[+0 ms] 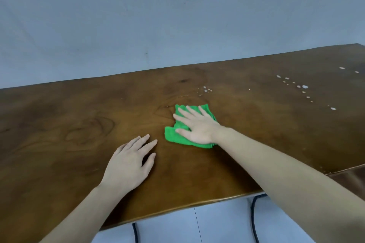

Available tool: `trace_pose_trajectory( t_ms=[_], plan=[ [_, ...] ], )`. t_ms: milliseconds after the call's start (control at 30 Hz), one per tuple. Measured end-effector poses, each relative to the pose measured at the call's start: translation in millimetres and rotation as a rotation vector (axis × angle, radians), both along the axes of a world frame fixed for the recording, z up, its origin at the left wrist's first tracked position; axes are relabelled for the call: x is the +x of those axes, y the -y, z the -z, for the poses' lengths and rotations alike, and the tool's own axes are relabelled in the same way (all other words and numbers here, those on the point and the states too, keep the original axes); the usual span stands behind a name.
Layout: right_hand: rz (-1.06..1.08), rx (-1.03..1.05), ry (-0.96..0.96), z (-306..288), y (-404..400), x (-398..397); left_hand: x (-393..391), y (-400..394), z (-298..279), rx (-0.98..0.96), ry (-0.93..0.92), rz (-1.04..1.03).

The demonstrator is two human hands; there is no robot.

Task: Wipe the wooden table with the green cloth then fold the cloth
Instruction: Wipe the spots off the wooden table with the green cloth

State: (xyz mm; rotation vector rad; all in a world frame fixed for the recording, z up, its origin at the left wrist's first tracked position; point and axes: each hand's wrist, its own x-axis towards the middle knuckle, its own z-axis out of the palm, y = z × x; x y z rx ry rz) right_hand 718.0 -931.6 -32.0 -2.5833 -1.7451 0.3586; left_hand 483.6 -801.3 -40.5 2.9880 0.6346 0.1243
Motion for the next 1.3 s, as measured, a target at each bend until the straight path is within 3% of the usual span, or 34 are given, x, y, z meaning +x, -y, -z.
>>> trace_pose_trajectory(
  t_ms=[167,400,633,967,1167,1300],
  plan=[
    [-0.158,0.023,-0.040,-1.7,48.4,-45.7,0.6,-5.2,-0.3,0.014,-0.023,0.012],
    [-0.056,-0.023,-0.022,-2.2,76.3,-27.0,14.4,-11.1,-2.5,0.000,-0.042,0.066],
    [0.083,-0.033,-0.012,-6.8,37.6,81.1,64.0,-16.1,-0.8,-0.035,0.012,0.037],
    [0.229,-0.017,0.025,0.3,-78.3,246.2,87.6,-21.5,-0.8,-0.055,0.034,-0.025],
    [0.018,-0.010,0.020,1.8,-137.5,200.2,86.5,-29.4,-5.7,-0.070,0.007,-0.006],
    [-0.182,0.006,0.015,5.4,-125.9,146.1,86.9,-35.3,-6.2,-0.054,-0.002,0.005]
  ],
)
